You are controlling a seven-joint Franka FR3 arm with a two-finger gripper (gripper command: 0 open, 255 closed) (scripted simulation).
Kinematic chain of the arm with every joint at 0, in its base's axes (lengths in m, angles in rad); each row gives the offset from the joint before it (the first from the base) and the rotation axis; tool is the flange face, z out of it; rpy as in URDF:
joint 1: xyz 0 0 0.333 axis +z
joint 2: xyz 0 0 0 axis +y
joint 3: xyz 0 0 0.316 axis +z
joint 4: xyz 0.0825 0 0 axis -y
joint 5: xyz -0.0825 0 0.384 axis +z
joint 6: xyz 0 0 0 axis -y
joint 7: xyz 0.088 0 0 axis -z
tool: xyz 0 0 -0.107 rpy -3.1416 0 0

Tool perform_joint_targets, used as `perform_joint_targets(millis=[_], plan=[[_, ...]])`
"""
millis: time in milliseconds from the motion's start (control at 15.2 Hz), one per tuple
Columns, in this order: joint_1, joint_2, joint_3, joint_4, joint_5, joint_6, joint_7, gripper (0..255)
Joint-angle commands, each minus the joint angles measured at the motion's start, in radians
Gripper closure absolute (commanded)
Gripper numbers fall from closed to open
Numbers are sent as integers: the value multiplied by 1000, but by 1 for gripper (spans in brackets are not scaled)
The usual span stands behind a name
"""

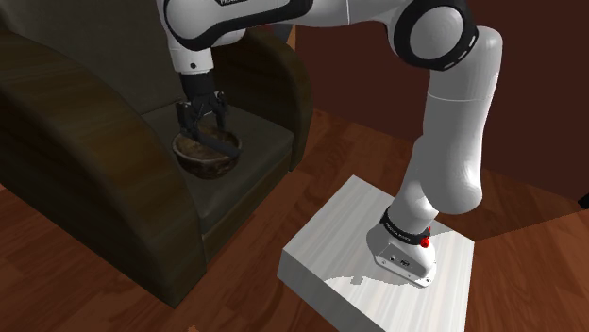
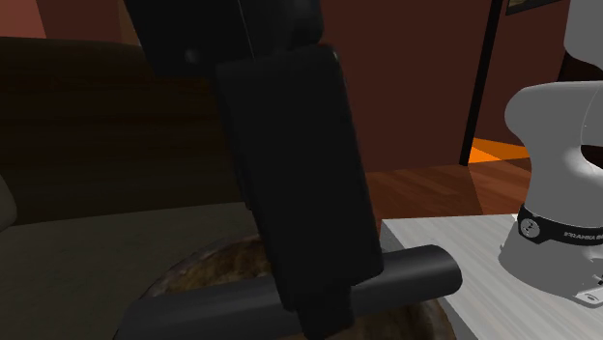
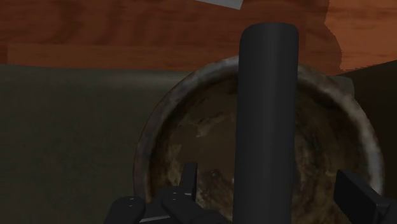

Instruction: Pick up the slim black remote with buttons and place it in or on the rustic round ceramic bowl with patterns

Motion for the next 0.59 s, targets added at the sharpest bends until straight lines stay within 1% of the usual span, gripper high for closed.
perform_joint_targets(millis=[0, 66, 528], plan=[[-1, 9, 0, 70, -1, -62, 4, 0], [-2, 15, -1, 104, -1, -90, 5, 0], [-2, 15, -1, 104, -1, -90, 5, 0]])
